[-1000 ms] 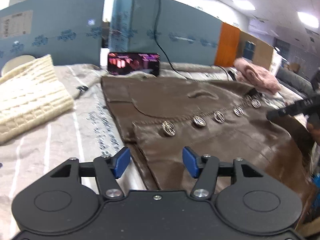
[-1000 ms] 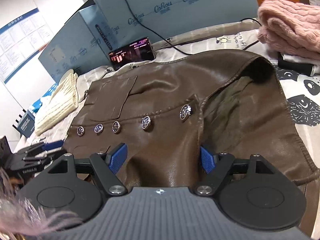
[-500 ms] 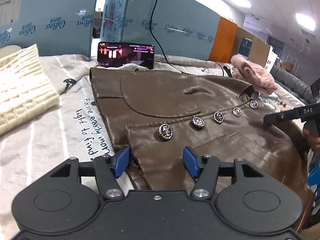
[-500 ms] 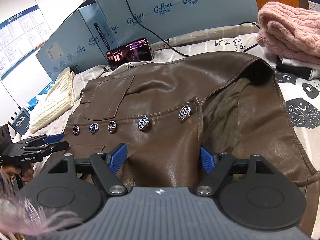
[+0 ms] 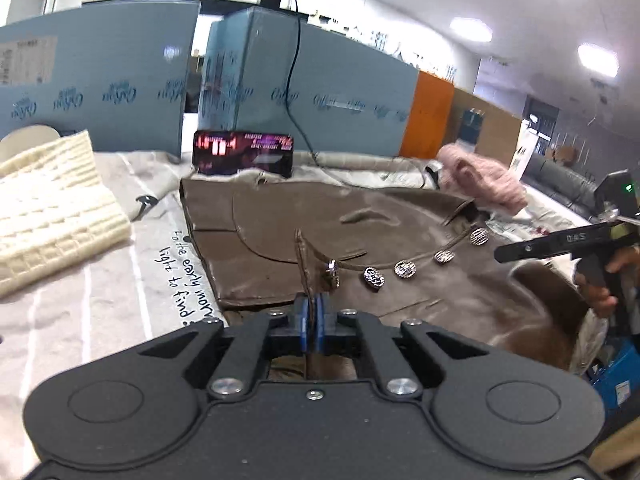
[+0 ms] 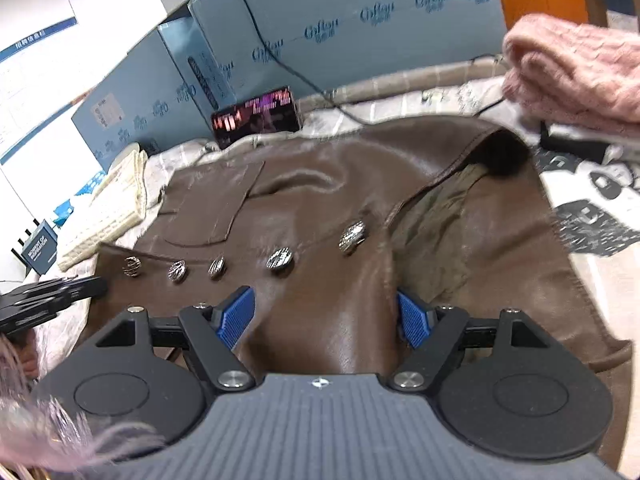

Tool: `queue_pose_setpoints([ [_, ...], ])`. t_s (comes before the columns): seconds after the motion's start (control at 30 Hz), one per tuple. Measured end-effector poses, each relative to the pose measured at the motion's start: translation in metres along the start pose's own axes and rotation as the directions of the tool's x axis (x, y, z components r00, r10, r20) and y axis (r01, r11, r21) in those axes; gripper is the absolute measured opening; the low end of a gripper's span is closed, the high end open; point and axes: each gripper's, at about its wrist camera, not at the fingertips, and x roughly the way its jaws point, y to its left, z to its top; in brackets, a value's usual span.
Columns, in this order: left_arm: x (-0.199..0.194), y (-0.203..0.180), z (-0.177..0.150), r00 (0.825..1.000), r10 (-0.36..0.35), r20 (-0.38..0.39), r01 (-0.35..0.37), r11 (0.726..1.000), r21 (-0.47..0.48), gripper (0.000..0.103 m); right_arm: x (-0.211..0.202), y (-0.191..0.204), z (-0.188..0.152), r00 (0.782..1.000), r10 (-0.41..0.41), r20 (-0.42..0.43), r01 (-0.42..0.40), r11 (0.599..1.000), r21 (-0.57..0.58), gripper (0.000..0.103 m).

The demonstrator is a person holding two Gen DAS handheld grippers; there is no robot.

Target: Fold clothes

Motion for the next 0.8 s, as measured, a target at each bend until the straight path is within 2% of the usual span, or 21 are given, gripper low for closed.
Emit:
queue_pose_setpoints([
  [0.07,0.001,0.003,-0.007,0.999,0.030,-0.029,-0.031,0.999,-0.008,0.004,-0.014,-0.002,0.001,0.999,-0.005,0.053,0.005,1.000,0.011,0.074],
  [0.17,0.009,0.007,-0.019,0.995,0.064,-0.076,-0.065,0.998,-0.017,0.005,-0.030,-0.003,-0.007,0.992,-0.067,0.102,0.068,0.998,-0.007,0.075],
  [0.33,0.007,-0.003,-0.023,0.994,0.097,-0.056,-0.095,0.995,0.036,0.008,-0.052,-0.004,-0.025,0.973,-0.163,0.163,0.173,0.984,-0.052,0.079],
  [0.4,0.004,-0.006,-0.022,0.990,0.139,-0.032,-0.137,0.988,0.069,0.021,-0.058,-0.005,-0.036,0.965,-0.199,0.172,0.215,0.973,-0.084,0.081],
  [0.47,-0.001,-0.011,-0.021,0.987,0.160,0.010,-0.160,0.983,0.094,0.058,-0.060,-0.010,-0.047,0.952,-0.248,0.180,0.269,0.957,-0.104,0.082],
  [0.53,-0.006,-0.017,-0.021,0.987,0.155,0.053,-0.160,0.980,0.118,0.074,-0.060,-0.017,-0.057,0.937,-0.300,0.181,0.323,0.940,-0.113,0.082],
  [0.57,-0.008,-0.021,-0.021,0.990,0.125,0.059,-0.132,0.981,0.141,0.081,-0.060,-0.022,-0.062,0.928,-0.328,0.176,0.349,0.930,-0.110,0.082],
  [0.63,-0.009,-0.030,-0.027,0.997,0.071,0.038,-0.077,0.974,0.212,0.087,-0.060,-0.027,-0.070,0.910,-0.374,0.179,0.397,0.911,-0.115,0.082],
  [0.7,-0.009,-0.038,-0.035,0.999,0.036,0.004,-0.036,0.958,0.283,0.088,-0.060,-0.030,-0.075,0.891,-0.406,0.203,0.436,0.889,-0.139,0.083],
  [0.73,-0.007,-0.041,-0.040,0.999,0.040,-0.019,-0.032,0.948,0.315,0.088,-0.060,-0.033,-0.077,0.885,-0.418,0.206,0.448,0.884,-0.130,0.083],
  [0.8,-0.005,-0.044,-0.048,0.998,0.050,-0.050,-0.028,0.931,0.363,0.089,-0.061,-0.044,-0.078,0.885,-0.418,0.206,0.442,0.893,-0.088,0.084],
])
